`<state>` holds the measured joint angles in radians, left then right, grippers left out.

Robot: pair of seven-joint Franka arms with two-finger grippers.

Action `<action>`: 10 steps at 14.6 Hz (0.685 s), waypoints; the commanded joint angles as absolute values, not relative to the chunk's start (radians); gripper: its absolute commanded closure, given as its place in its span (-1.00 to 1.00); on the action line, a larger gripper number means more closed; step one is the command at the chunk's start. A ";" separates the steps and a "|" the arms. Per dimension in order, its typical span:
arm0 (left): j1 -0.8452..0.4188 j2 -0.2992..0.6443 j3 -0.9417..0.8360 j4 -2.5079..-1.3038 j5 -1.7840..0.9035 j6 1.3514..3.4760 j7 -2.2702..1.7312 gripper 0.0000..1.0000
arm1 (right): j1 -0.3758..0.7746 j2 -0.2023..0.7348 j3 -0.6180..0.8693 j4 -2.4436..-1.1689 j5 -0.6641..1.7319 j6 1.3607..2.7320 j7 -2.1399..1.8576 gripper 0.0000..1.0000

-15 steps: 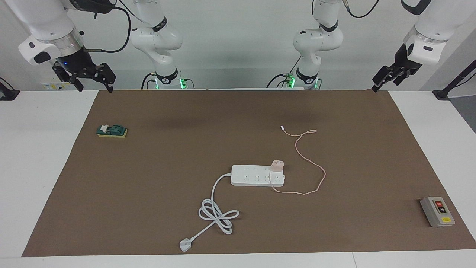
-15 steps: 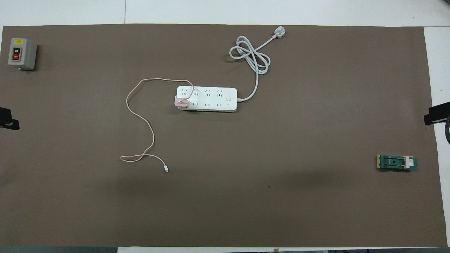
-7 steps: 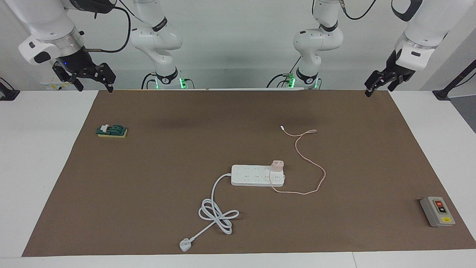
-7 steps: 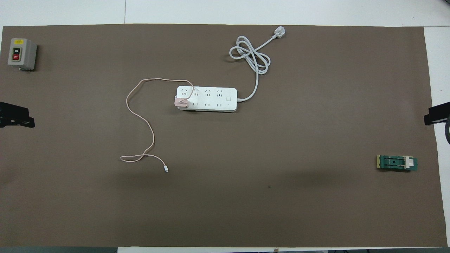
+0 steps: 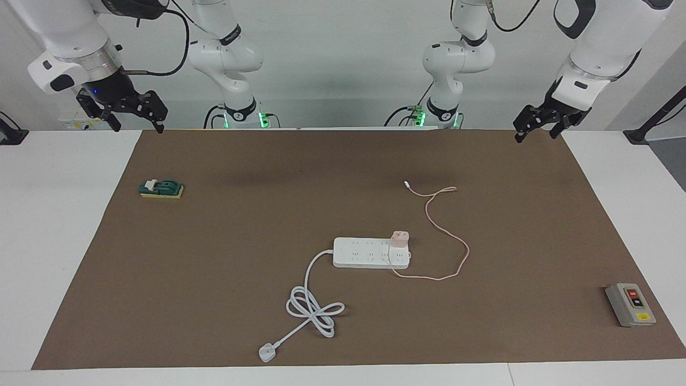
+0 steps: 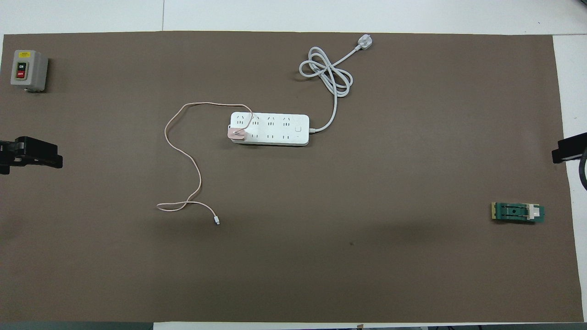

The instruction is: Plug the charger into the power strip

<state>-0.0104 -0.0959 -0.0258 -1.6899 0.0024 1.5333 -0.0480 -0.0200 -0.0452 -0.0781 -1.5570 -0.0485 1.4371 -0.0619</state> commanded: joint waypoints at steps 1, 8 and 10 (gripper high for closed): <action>-0.038 -0.106 -0.018 -1.710 -0.005 1.528 -0.005 -0.96 | -0.025 -0.066 -0.067 -1.585 -0.060 1.456 -0.051 -1.00; -0.081 -0.106 -0.018 -1.712 -0.041 1.540 -0.017 -0.98 | -0.026 -0.069 -0.067 -1.586 -0.058 1.453 -0.052 -1.00; -0.086 -0.106 -0.017 -1.713 -0.041 1.539 -0.024 -0.98 | -0.026 -0.069 -0.067 -1.586 -0.058 1.451 -0.052 -1.00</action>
<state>-0.0693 -0.0955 -0.0296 -1.6956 -0.0287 1.5348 -0.0215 -0.0195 -0.0453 -0.0760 -1.5570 -0.0485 1.4371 -0.0619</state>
